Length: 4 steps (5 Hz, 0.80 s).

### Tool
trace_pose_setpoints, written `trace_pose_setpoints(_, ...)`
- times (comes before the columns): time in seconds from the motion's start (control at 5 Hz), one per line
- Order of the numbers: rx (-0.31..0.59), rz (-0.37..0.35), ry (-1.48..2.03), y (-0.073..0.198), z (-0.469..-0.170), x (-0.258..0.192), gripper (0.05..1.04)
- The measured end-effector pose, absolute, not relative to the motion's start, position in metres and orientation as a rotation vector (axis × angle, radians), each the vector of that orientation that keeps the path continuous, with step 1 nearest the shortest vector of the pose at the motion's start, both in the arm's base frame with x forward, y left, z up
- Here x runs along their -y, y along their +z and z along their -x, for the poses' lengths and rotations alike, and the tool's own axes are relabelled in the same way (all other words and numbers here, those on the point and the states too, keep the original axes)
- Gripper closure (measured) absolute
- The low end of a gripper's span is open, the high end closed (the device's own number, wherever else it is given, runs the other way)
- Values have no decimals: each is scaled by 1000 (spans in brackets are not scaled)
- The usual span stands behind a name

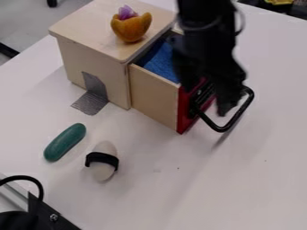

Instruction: Close the drawer

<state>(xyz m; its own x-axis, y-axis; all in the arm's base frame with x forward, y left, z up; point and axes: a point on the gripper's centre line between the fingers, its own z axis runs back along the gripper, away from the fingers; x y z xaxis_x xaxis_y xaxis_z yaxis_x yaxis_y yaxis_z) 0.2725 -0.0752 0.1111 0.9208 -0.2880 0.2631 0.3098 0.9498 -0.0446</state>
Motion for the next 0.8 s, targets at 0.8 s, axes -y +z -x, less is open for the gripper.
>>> trace_pose_setpoints(0.8,221,11,-310,55,-346,116,84)
